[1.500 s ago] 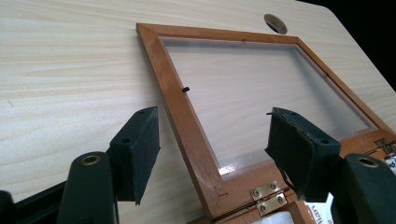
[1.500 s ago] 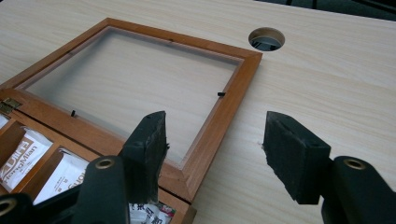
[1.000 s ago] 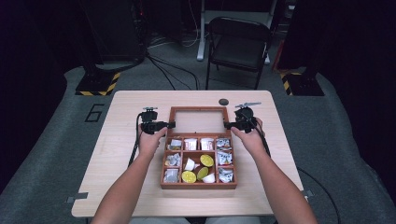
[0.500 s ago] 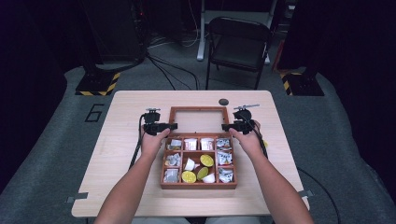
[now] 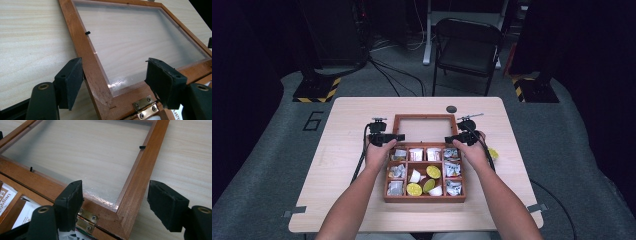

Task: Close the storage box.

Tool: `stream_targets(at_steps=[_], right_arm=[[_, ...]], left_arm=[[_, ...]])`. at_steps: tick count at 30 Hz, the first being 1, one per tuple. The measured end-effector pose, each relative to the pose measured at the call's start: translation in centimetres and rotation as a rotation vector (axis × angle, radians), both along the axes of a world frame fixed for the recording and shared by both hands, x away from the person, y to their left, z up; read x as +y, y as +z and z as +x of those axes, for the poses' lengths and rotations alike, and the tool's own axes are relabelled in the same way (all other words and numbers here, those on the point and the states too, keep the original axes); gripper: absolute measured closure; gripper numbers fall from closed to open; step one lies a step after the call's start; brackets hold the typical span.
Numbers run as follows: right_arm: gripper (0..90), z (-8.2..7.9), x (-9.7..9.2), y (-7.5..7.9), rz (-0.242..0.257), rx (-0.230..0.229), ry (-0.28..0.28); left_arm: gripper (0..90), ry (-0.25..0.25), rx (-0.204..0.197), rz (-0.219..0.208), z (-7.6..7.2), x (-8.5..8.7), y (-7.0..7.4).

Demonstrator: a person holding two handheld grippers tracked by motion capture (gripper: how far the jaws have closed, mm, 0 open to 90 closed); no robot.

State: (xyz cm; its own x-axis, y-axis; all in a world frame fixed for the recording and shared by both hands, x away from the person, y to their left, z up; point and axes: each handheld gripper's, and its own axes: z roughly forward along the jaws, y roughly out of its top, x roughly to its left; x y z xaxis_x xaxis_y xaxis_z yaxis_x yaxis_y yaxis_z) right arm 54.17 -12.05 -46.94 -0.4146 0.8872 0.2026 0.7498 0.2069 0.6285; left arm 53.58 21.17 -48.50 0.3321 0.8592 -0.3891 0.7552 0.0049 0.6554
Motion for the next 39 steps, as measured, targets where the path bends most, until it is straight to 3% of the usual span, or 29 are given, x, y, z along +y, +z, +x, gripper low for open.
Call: stream_targets(at_steps=[19,31,39], right_arm=[[25.1,0.5,-0.1,-0.9,0.044,0.039,-0.028],[25.0,1.0,-0.4,-1.4,0.089,0.057,-0.042],[24.4,1.2,-0.6,-1.6,0.099,0.063,-0.039]], left_arm=[[28.2,-0.007,0.045,0.012,0.3,-0.1,-1.0],[27.7,0.013,0.063,-0.049,0.5,0.0,-1.4],[27.1,-0.005,0.068,-0.053,0.6,0.0,-1.5]])
